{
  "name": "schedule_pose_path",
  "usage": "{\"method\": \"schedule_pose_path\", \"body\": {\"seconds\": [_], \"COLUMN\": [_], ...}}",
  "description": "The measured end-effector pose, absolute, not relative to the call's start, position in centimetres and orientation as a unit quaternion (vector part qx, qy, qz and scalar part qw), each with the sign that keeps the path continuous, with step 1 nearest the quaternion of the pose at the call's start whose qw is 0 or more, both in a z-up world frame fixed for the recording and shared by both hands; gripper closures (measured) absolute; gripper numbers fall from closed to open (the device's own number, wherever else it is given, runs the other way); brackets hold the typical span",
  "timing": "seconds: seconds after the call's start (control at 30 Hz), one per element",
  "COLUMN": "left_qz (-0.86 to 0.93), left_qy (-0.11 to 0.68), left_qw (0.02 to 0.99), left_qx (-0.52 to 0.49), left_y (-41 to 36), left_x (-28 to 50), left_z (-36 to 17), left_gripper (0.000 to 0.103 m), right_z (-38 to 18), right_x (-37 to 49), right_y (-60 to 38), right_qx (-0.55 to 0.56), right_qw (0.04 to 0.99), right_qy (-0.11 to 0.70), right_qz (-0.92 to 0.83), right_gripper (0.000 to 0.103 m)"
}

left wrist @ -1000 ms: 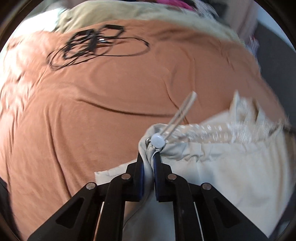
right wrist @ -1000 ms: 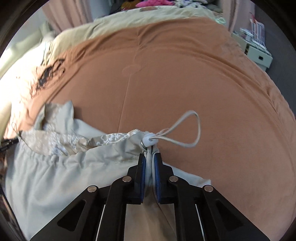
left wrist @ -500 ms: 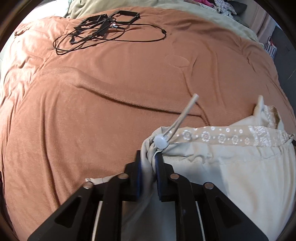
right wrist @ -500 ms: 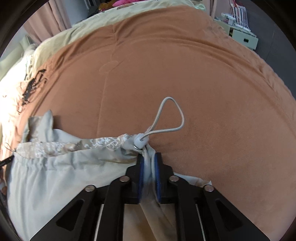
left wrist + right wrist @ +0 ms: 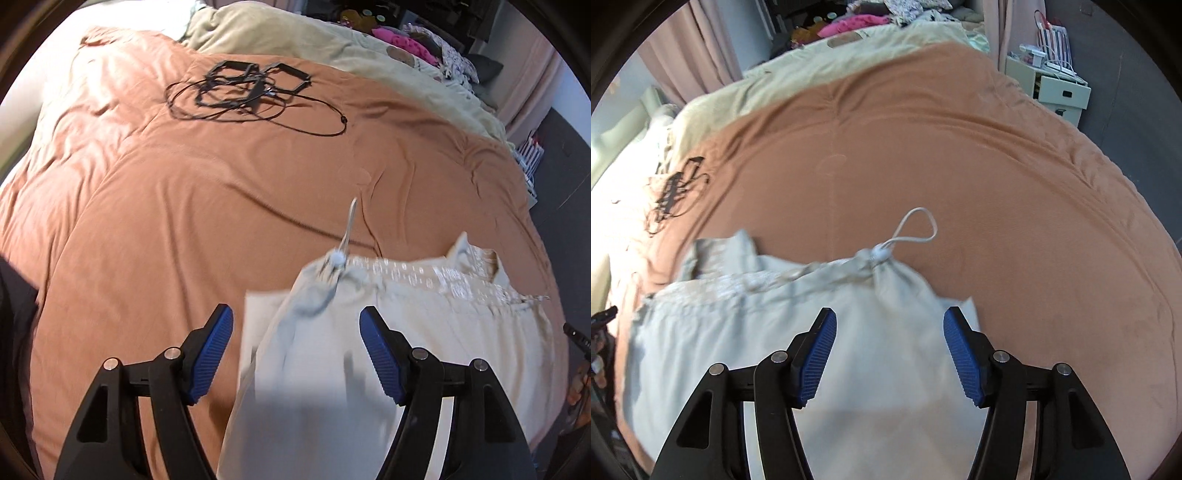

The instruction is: Fold large clothes

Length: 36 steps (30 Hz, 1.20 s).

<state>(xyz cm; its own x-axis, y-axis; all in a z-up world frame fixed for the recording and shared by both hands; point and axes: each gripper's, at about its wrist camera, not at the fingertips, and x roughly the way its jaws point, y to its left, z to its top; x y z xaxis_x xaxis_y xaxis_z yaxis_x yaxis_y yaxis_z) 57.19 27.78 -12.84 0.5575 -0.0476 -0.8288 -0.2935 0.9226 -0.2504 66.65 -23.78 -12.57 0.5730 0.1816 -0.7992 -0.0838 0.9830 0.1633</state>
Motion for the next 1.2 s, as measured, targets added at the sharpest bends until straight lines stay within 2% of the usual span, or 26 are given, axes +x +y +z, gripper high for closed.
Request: {"method": "schedule_pose_path", "body": {"seconds": [0.53,0.8,1.1,1.2], "left_qz": [0.078,0.062,0.047,0.040], "left_qy": [0.471,0.471,0.484,0.489], "left_qw": [0.850,0.837,0.811,0.801], "left_qx": [-0.222,-0.273,-0.325,-0.342], "left_y": [28.8,29.1,28.4,28.1], "left_x": [44.5,40.3,38.6,38.7], "left_z": [-13.7,-16.0,-19.8,-21.0], "left_gripper": [0.031,0.031,0.031,0.031], "right_z": [-8.9,-10.5,-13.5,-14.5], "right_x": [54.6,49.6,45.2,44.3], "right_y": [-17.3,-12.7,-7.0,-5.4], "right_qx": [0.075,0.078,0.057,0.047], "right_qw": [0.883,0.864,0.842,0.834], "right_qy": [0.441,0.464,0.493,0.503], "right_qz": [0.145,0.180,0.214,0.224], "right_gripper": [0.044,0.050,0.051,0.056]}}
